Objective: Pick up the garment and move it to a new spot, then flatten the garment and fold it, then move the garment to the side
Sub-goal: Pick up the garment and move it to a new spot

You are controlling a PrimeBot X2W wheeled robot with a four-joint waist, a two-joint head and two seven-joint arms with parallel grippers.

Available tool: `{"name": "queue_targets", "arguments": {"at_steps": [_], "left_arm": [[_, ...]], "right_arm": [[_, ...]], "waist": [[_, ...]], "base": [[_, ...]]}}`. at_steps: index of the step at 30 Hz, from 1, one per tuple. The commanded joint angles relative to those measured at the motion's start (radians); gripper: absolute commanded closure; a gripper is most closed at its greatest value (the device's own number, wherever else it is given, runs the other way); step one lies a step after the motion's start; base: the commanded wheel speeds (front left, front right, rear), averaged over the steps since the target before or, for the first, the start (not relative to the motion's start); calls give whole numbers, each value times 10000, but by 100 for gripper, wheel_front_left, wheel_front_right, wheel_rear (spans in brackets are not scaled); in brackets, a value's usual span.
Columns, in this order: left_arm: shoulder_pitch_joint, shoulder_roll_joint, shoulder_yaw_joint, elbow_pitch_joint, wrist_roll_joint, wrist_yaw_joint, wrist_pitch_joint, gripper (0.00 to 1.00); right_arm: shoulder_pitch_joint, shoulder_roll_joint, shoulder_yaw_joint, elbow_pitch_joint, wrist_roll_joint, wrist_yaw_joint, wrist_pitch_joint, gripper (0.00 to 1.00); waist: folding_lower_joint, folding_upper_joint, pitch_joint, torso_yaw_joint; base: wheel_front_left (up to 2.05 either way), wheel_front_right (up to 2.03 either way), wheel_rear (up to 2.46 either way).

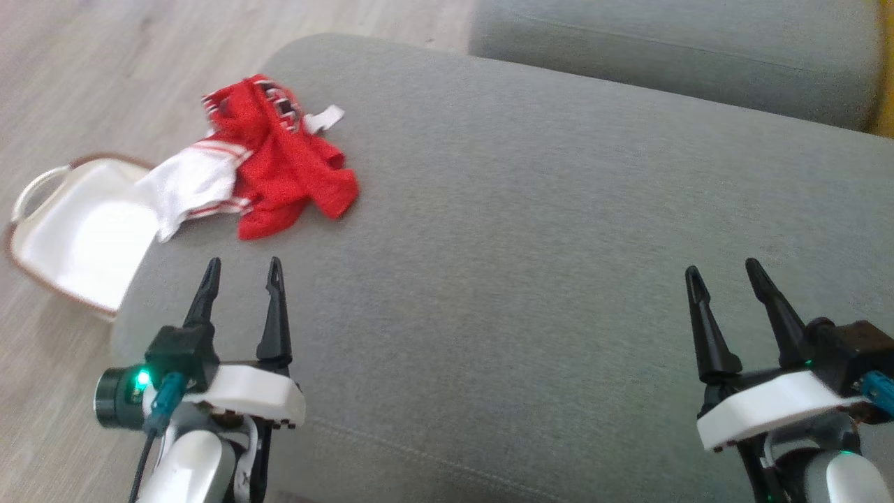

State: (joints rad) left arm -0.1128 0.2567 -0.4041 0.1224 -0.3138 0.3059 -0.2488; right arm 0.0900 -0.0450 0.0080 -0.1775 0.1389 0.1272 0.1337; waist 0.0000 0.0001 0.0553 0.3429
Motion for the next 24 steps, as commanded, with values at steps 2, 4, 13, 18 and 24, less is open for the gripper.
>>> {"name": "queue_targets", "arguments": {"at_steps": [2,4,13,18,24], "left_arm": [[-611,69,562,-238,-16,-100,-124,0],[-612,19,704,-260,38,-155,-125,0],[-869,-399,1484,-308,265,-388,-128,0],[-1818,-721,1891,108,287,-713,-129,0],[-3698,-812,2223,2035,42,-1346,-120,0]], "right_arm": [[-564,-53,300,-428,-84,35,37,0],[-602,-53,333,-459,-99,35,65,0],[-1021,-53,510,-786,-312,35,315,0],[-1472,-213,596,-1148,-525,35,649,0],[-1936,-652,496,-1620,-601,35,1049,0]], "waist": [[0,-1,159,530],[0,-1,220,646],[0,-1,1095,510],[0,-1,2223,100],[0,-1,3617,-400]], "base": [[0,0,0],[0,0,0],[0,0,0],[0,0,0],[0,0,0]]}}
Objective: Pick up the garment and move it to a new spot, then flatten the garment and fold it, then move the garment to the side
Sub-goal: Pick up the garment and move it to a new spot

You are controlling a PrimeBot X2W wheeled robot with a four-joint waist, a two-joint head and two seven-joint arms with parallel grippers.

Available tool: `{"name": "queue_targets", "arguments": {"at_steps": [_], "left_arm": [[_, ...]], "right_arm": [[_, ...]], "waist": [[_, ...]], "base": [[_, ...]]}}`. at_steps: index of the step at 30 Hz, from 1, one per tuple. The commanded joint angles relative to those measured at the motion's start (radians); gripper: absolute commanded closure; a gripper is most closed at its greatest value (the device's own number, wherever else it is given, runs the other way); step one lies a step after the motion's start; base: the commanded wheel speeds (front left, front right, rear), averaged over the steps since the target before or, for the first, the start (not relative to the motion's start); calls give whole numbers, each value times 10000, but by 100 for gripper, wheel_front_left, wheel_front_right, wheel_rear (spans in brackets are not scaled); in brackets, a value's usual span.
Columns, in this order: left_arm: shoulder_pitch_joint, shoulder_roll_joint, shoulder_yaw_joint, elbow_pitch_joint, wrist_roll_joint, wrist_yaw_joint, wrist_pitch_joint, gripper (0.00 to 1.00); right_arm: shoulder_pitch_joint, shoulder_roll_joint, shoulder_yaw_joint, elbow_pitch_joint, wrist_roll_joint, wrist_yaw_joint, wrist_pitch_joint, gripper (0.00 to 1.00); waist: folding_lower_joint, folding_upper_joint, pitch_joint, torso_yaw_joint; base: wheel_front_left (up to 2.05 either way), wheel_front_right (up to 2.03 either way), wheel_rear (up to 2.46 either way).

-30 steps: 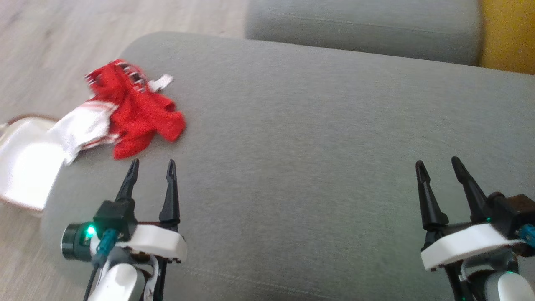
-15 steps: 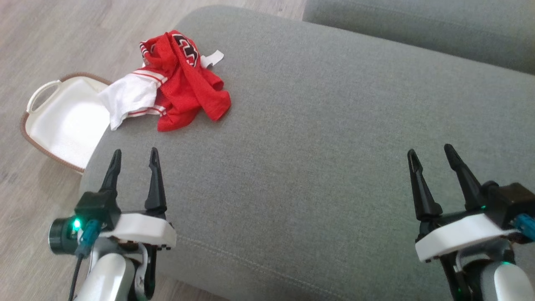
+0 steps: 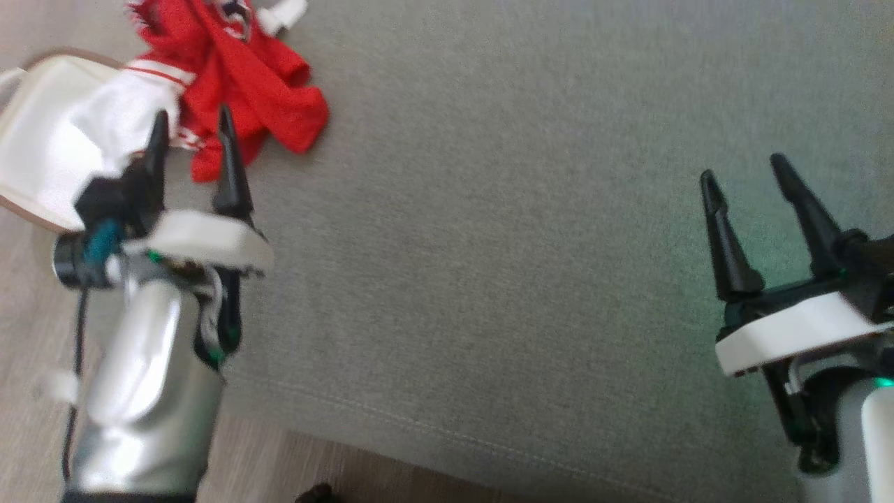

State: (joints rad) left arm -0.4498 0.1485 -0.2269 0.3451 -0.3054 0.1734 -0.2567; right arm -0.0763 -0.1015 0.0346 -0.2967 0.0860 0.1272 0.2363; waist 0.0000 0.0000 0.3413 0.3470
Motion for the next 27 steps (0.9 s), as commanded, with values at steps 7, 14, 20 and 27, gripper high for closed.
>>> {"name": "queue_targets", "arguments": {"at_steps": [7,14,20,27], "left_arm": [[-2778,477,685,2878,-558,-654,689,0],[-4464,770,802,5721,-1090,-1304,2246,0],[-5092,943,831,6704,-1289,-1664,2590,100],[-5064,1332,821,6854,-1023,-1284,796,100]], "right_arm": [[-629,-468,126,-789,-50,35,288,0],[-723,-603,85,-864,24,35,360,0],[-723,-504,2,-796,84,35,295,0],[-767,-260,110,-454,114,35,-211,0]], "waist": [[0,0,1716,-774],[0,0,2038,-1026],[0,0,2061,-1183],[0,0,1288,-1416]], "base": [[0,0,0],[0,0,0],[0,0,0],[0,0,0]]}}
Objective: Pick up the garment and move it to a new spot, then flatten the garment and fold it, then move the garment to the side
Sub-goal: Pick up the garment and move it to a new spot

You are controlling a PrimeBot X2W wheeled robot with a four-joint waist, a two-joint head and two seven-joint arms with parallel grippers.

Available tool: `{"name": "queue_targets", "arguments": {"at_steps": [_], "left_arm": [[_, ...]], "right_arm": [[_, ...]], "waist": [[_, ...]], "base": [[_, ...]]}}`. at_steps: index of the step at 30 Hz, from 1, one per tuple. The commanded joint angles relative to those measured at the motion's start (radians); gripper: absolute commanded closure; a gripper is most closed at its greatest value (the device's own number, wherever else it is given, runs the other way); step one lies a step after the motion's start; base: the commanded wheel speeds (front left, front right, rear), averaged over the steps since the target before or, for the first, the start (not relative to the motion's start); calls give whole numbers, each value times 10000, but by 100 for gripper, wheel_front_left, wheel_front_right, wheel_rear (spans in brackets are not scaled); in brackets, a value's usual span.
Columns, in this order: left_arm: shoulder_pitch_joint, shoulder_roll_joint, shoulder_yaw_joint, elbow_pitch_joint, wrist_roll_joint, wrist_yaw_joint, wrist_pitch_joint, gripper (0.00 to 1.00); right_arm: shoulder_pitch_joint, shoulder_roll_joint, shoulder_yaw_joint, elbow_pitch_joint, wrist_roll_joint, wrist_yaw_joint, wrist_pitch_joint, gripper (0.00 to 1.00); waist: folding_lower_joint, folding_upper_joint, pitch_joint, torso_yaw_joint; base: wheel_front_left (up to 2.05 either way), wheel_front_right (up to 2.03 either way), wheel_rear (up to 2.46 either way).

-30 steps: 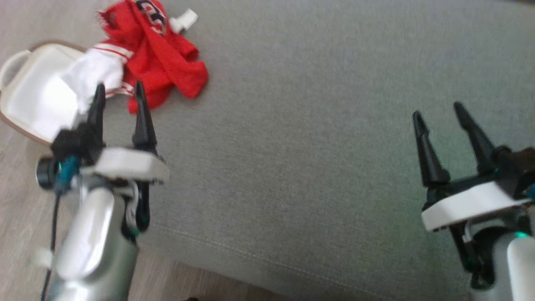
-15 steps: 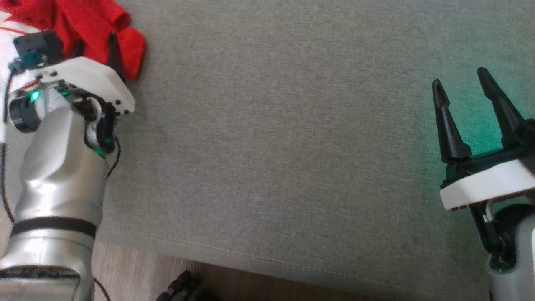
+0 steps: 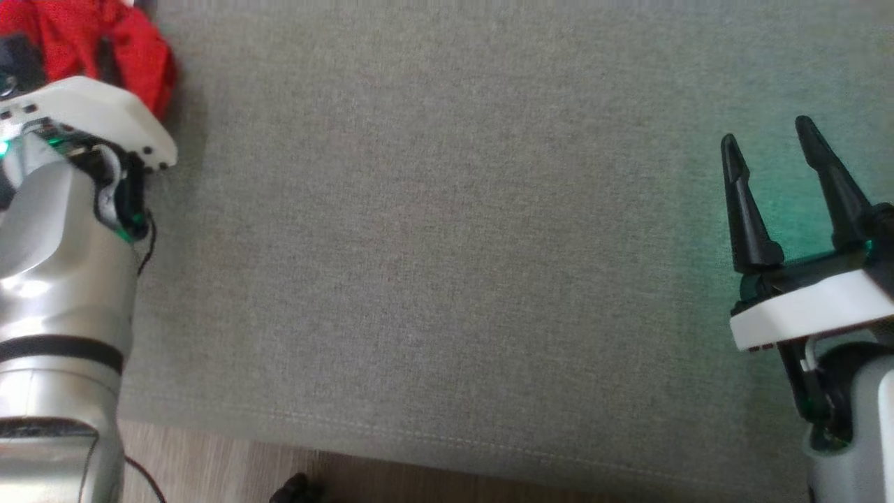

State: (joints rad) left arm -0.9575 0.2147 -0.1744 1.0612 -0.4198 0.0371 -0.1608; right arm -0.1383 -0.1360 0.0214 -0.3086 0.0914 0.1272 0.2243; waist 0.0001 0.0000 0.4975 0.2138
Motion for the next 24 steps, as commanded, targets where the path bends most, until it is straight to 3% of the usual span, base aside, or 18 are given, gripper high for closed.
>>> {"name": "queue_targets", "arguments": {"at_steps": [1,7,14,20,24], "left_arm": [[102,718,280,-391,171,125,-366,100],[1077,920,280,-1675,392,423,-916,100],[3163,1021,0,-4894,884,1109,-956,100],[5198,964,-560,-8296,1213,1677,-66,100],[6174,790,-1103,-9897,1322,1820,559,100]], "right_arm": [[-135,126,274,-263,73,35,-182,0],[53,407,415,214,190,35,-677,0],[533,702,553,694,396,35,-990,0],[811,819,620,884,580,35,-1132,0],[796,845,718,976,700,35,-1196,0]], "waist": [[-1,0,-469,-122],[-1,0,-1679,-371],[-1,0,-2860,-882],[-1,0,-3273,-1735],[-1,0,-3217,-2603]], "base": [[0,0,0],[0,0,0],[0,0,0],[0,0,0],[0,0,0]]}}
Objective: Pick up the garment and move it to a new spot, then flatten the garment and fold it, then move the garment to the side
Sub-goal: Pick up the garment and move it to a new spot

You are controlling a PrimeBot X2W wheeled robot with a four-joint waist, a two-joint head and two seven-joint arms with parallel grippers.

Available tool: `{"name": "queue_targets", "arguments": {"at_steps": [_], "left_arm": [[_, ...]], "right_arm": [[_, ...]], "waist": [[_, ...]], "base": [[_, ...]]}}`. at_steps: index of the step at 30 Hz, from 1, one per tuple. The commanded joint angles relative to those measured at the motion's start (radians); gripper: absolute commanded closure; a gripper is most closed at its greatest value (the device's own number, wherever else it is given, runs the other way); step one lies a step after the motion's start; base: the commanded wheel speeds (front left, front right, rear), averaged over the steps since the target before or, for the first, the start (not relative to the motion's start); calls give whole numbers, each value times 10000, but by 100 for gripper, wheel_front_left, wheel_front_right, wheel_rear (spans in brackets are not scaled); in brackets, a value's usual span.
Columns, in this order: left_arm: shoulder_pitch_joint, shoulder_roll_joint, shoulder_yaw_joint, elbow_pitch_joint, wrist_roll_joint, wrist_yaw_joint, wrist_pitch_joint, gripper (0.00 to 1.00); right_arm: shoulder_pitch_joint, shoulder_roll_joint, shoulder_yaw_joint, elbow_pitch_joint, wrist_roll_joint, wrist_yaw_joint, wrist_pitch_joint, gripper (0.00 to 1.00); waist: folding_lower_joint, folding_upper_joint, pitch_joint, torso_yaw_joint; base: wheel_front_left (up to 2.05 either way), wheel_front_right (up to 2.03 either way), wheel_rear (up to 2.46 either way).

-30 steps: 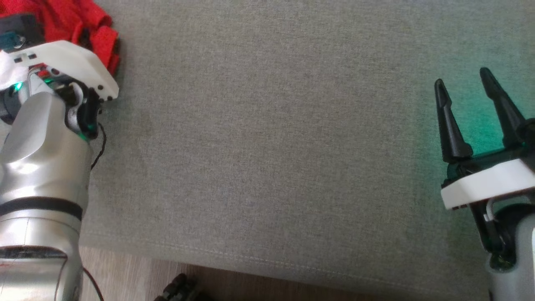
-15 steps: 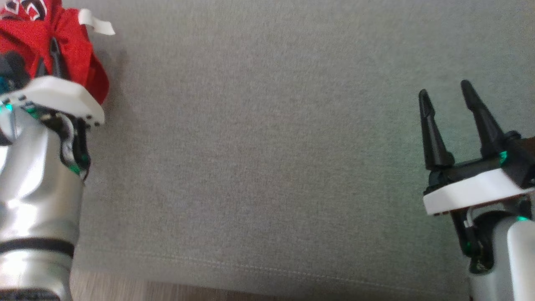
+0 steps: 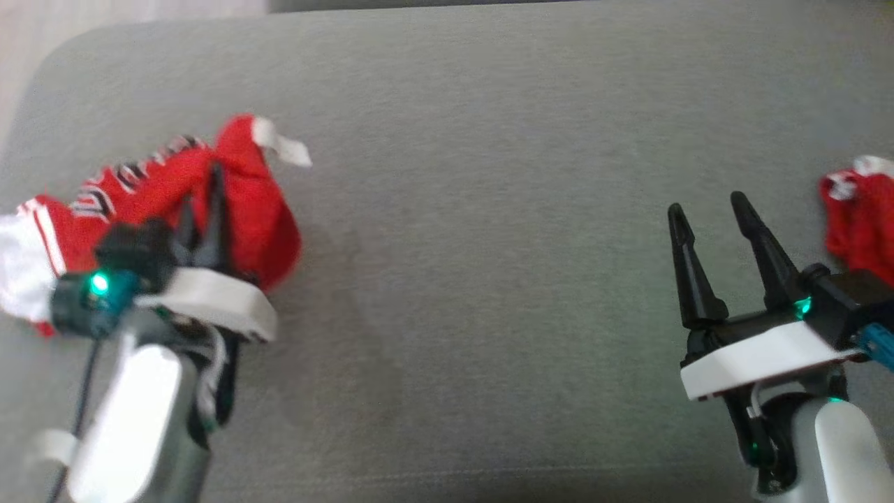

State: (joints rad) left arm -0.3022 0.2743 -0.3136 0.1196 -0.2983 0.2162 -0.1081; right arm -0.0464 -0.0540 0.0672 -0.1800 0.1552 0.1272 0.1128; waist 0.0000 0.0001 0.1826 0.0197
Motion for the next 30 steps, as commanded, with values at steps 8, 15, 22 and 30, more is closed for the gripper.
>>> {"name": "queue_targets", "arguments": {"at_steps": [8,15,22,30], "left_arm": [[-516,-597,-1158,-825,377,-428,361,100],[-1644,-1311,-2385,45,789,-1175,204,100],[-2450,-1791,-3154,653,1025,-1547,-22,100],[-2794,-1912,-3644,1704,1093,-1749,225,0]], "right_arm": [[-233,34,259,-111,446,35,-315,0],[-390,36,290,253,884,35,-736,0],[-542,36,352,671,1244,35,-1184,0],[-829,37,501,1105,1416,35,-1515,0]], "waist": [[0,-1,414,-2276],[0,-1,1064,-3517],[0,-1,1672,-4036],[0,-1,2026,-3962]], "base": [[0,0,0],[0,0,0],[0,0,0],[0,0,0]]}}
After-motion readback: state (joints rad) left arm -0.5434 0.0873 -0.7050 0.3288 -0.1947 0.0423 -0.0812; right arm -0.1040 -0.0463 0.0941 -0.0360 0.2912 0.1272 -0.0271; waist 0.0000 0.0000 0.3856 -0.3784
